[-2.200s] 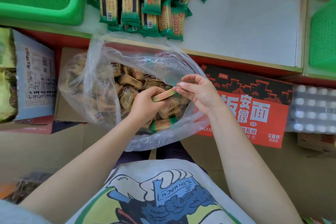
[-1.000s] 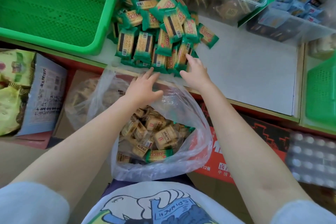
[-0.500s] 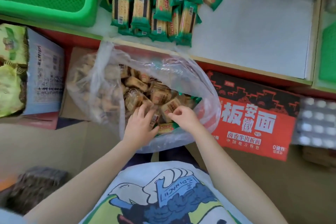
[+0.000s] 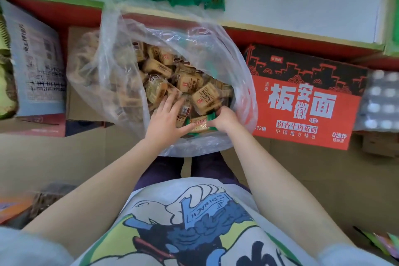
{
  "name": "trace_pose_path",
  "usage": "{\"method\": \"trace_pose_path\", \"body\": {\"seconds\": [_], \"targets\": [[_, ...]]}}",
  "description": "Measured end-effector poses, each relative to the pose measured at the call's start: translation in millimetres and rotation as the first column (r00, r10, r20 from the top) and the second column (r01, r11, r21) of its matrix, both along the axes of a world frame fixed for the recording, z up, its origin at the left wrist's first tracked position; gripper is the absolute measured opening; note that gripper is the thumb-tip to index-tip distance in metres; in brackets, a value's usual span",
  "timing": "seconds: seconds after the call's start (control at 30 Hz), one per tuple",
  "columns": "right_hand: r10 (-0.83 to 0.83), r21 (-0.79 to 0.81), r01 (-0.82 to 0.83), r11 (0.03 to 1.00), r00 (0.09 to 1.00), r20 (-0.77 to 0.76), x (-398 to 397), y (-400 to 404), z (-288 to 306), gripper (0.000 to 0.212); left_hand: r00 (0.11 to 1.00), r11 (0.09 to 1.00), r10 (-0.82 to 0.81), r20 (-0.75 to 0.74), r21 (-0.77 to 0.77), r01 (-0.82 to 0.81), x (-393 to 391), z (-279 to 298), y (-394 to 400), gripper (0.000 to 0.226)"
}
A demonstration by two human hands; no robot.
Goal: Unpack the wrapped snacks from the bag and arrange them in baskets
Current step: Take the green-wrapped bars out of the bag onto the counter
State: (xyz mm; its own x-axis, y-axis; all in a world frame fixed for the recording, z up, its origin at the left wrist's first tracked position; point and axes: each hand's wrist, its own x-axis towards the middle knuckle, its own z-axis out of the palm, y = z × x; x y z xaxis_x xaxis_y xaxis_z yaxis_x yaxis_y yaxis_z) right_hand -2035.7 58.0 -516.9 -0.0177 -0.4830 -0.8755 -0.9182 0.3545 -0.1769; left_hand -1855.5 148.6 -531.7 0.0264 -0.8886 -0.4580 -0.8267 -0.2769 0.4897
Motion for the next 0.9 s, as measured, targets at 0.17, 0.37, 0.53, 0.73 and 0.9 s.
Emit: {"method": "trace_pose_path", "body": {"seconds": [0.17,0.37,0.53,0.73,0.9], "targets": [[-0.115,0.093,0.106,0.990,0.989,0.093,-1,4,7,0.053,1.000,0.999,-0.010,-0.030,0.047,0.012,2,5,-2,0.090],[-0.261,0.054,0.257,0.965,0.909,0.326,-18,-9,52,0.025,0.998,0.986,-0.053,-0.044,0.154,0.059,14,38,-18,0.071],[-0.444,0.076,0.512,0.856,0.651,0.615,-17,-31,100,0.026,0.727,0.889,0.454,-0.515,0.312,-0.334,9,100,-50,0.045],[-0.150,-0.009,0.199,0.980,0.767,0.624,7,-72,140,0.035,0.481,0.797,0.548,-0.684,0.253,-0.549,15,141,-121,0.021],[-0.132,-0.219,0.300,0.929,0.817,0.561,28,-112,142,0.024,0.783,0.825,0.491,-0.383,-0.085,-0.559,35,117,-164,0.050]]}}
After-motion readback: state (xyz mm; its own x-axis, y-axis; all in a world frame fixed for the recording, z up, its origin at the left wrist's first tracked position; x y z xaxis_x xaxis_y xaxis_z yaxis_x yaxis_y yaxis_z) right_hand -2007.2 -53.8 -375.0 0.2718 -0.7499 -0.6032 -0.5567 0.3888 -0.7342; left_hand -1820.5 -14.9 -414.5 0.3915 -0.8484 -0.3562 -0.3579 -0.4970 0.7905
